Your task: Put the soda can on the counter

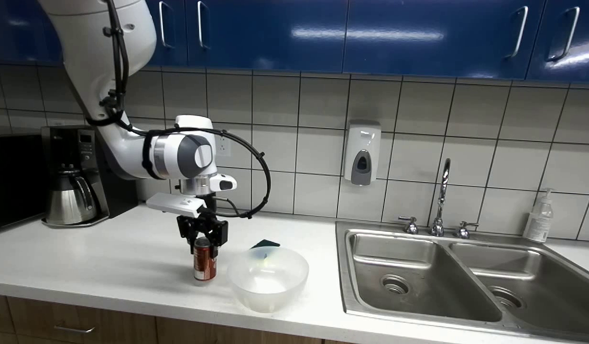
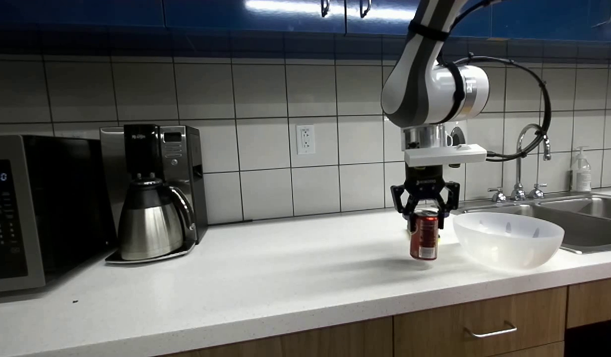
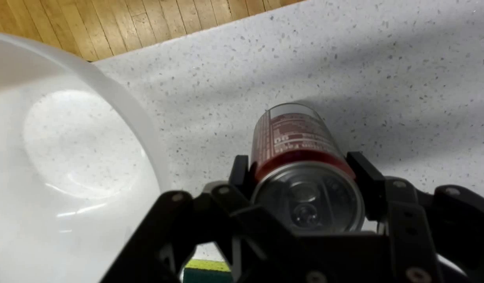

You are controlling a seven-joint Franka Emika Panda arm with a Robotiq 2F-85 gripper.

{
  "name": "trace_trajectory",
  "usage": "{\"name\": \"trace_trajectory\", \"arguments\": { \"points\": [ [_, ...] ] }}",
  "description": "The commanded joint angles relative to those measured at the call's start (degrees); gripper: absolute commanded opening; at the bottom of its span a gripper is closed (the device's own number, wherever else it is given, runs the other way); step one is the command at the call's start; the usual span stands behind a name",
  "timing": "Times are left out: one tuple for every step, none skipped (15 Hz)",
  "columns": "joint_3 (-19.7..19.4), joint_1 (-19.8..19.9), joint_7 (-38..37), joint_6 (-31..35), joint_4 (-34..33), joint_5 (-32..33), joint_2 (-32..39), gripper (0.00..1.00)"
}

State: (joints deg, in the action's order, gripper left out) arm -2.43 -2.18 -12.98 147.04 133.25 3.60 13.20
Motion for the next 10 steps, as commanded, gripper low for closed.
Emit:
{"name": "trace_trajectory", "arguments": {
  "points": [
    [-0.9,-0.7,-1.8,2.2,0.5,2.7,0.0,0.39],
    [-1.1,-0.8,-1.8,2.6,0.4,3.2,0.3,0.39],
    [-1.2,-0.8,-1.8,2.9,0.4,3.5,0.5,0.39],
    [-1.3,-0.9,-1.8,3.1,0.5,3.9,0.7,0.39],
    [-1.4,-0.9,-1.9,3.1,0.5,4.1,0.8,0.39],
    [-1.6,-1.1,-2.1,3.0,0.4,4.5,0.9,0.39],
    [-1.7,-1.2,-2.4,2.7,0.3,4.9,1.1,0.44],
    [-1.8,-1.3,-2.6,2.6,0.2,5.3,1.2,0.89],
    [-2.0,-1.5,-3.0,2.3,0.2,5.8,1.2,0.90],
    [-2.1,-1.6,-3.1,1.9,0.2,5.9,1.1,0.97]
  ]
}}
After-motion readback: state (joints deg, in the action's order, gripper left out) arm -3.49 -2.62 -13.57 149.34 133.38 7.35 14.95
